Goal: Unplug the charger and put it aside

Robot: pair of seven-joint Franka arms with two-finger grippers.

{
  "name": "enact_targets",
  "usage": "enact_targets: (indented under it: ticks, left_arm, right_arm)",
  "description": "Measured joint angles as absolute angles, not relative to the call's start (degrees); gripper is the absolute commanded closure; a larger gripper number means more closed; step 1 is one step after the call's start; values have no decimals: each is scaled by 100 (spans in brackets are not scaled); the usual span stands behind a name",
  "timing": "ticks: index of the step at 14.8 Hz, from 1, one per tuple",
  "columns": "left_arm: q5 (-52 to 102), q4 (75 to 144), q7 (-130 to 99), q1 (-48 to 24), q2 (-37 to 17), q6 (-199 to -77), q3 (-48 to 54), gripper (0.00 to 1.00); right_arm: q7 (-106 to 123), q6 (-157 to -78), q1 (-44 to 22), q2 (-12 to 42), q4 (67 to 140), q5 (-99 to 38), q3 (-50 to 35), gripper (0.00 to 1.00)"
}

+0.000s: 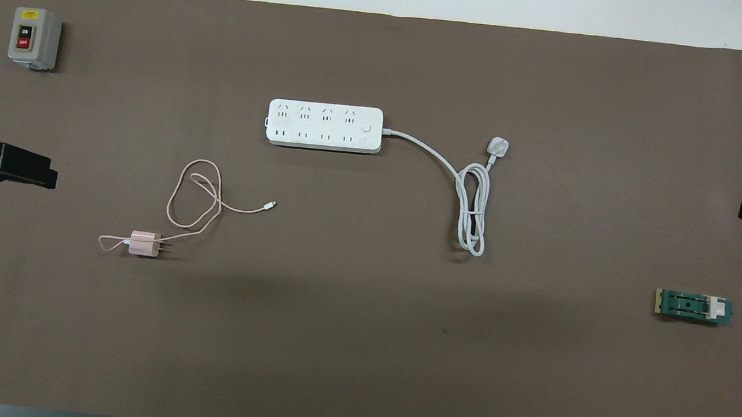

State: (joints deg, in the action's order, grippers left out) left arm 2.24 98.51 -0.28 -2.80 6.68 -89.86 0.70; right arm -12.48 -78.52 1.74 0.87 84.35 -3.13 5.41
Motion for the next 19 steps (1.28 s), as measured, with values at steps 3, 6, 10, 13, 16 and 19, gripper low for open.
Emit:
enact_targets:
  ticks: [3,6,10,13,16,19]
  left_arm:
    - [130,9851,-27,-280,668,-8979,61,0]
    - [122,9851,-27,-280,668,-8973,60,0]
    - [122,9851,-26,-280,668,-8973,60,0]
    - [122,9851,-23,-280,668,-8973,60,0]
    - [122,9851,-23,-280,668,-8973,58,0]
    - [122,9846,-23,-280,669,-8973,45,0]
  right_arm:
    - [-797,-7854,275,130,8435,-313,554,0]
    - [-679,-7979,284,132,8434,-313,556,0]
    - [-109,-8222,315,137,8436,-304,556,0]
    - [17,-8207,354,139,8442,-303,556,0]
    - [20,-8134,354,139,8444,-303,552,0]
    - [20,-8089,354,139,8444,-303,534,0]
